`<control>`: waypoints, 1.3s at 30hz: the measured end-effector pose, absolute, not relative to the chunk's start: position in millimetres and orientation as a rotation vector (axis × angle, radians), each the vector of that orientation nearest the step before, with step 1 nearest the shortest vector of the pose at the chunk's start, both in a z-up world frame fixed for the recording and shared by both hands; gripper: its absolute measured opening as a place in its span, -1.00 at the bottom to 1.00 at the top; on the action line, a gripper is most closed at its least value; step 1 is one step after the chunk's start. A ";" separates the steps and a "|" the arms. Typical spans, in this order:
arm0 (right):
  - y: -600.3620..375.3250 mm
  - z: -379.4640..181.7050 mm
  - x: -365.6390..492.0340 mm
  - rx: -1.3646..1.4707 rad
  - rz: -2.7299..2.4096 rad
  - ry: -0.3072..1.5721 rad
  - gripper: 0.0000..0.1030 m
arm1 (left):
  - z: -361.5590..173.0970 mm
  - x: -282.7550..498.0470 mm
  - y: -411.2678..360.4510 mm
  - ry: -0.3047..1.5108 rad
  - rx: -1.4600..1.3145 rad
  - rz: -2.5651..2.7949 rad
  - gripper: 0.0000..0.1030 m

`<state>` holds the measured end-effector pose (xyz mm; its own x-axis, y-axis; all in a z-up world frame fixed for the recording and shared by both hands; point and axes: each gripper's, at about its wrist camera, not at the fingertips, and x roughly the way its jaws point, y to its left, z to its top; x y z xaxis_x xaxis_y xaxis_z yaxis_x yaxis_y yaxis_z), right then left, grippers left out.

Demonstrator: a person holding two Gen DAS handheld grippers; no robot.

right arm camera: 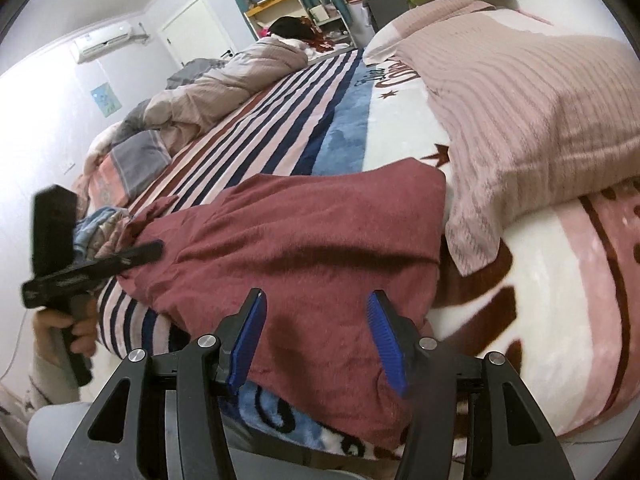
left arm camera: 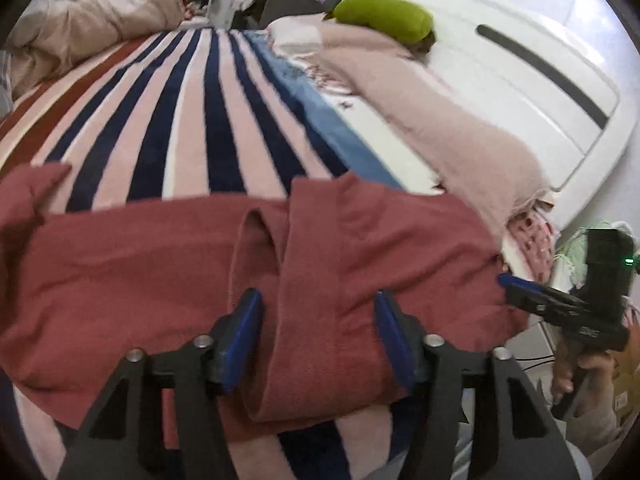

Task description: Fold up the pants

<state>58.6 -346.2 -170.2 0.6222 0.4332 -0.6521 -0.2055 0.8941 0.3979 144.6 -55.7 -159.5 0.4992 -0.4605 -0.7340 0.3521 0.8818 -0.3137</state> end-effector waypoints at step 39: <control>-346.3 -167.0 69.6 0.312 0.406 0.840 -0.04 | -168.4 189.9 -48.0 0.966 -0.228 -0.513 -0.29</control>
<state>69.6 -346.3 -167.0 0.5989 0.4645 -0.6523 -0.2232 0.8792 0.4210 189.9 -48.0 -168.4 0.4617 -0.5120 -0.7244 0.3140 0.8580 -0.4064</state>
